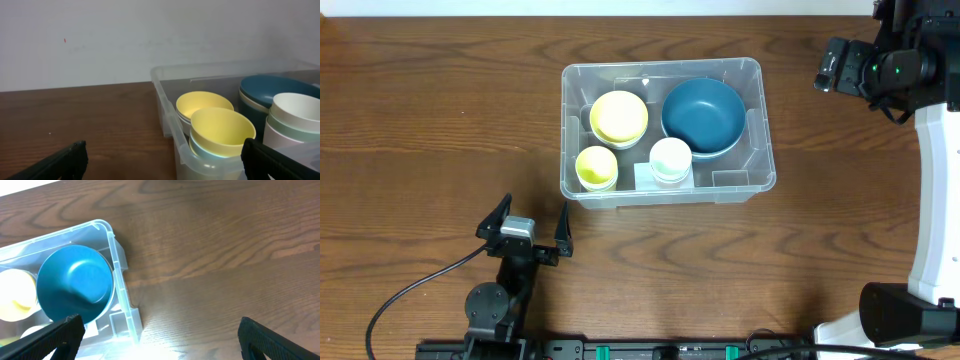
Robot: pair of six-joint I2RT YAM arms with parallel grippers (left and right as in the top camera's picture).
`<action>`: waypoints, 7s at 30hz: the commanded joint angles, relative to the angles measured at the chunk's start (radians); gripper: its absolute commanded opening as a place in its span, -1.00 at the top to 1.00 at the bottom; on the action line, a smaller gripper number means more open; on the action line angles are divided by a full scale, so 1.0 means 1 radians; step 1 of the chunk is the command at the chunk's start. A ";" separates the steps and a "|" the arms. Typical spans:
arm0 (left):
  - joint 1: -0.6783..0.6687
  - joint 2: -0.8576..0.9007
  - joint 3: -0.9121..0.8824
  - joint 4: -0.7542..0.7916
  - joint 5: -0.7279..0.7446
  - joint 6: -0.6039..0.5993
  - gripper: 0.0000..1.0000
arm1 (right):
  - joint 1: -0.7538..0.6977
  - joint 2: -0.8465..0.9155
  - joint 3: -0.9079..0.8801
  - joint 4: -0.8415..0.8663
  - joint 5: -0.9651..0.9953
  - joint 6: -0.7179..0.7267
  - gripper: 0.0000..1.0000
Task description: Pack container
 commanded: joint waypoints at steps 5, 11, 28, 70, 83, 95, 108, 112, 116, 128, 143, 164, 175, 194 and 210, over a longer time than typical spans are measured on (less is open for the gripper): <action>0.014 -0.009 -0.002 -0.130 0.006 0.003 -0.96 | -0.005 -0.007 0.000 -0.001 0.000 0.015 -0.99; 0.014 -0.008 -0.002 -0.129 0.001 0.002 -0.96 | -0.005 -0.007 0.000 -0.001 0.000 0.016 -0.99; 0.014 -0.006 -0.002 -0.129 0.001 0.002 -0.96 | -0.005 -0.007 0.000 -0.001 0.000 0.016 -0.99; 0.014 -0.006 -0.002 -0.129 0.001 0.002 -0.96 | 0.204 -0.455 -0.859 0.985 0.063 -0.052 -0.98; 0.014 -0.006 -0.002 -0.129 0.001 0.002 -0.96 | 0.105 -0.959 -1.388 1.286 0.065 -0.057 -0.98; 0.014 -0.006 -0.002 -0.129 0.001 0.002 -0.96 | 0.018 -1.485 -1.857 1.385 0.062 -0.055 -0.98; 0.014 -0.006 -0.002 -0.129 0.001 0.002 -0.97 | 0.018 -1.626 -2.015 1.448 0.042 -0.030 -0.99; 0.014 -0.006 -0.002 -0.129 0.001 0.002 -0.96 | 0.018 -1.653 -2.033 1.447 0.042 -0.041 -0.98; 0.014 -0.006 -0.002 -0.129 0.001 0.002 -0.96 | 0.018 -1.697 -2.072 1.434 0.042 -0.042 -0.98; 0.014 -0.006 -0.002 -0.129 0.001 0.002 -0.96 | 0.018 -1.696 -2.072 1.321 0.025 -0.145 -0.99; 0.014 -0.006 -0.002 -0.129 0.001 0.002 -0.96 | 0.018 -1.696 -2.072 1.318 -0.011 -0.232 -0.98; 0.014 -0.006 -0.002 -0.129 0.001 0.002 -0.96 | 0.018 -1.696 -2.072 1.319 -0.011 -0.232 -0.99; 0.014 -0.006 -0.002 -0.129 0.001 0.002 -0.96 | 0.018 -1.696 -2.072 1.319 -0.011 -0.232 -0.98; 0.014 -0.006 -0.002 -0.129 0.001 0.002 -0.96 | 0.018 -1.696 -2.072 1.319 -0.011 -0.232 -0.99; 0.014 -0.006 -0.002 -0.129 0.001 0.002 -0.96 | 0.018 -1.696 -2.072 1.319 -0.011 -0.232 -0.99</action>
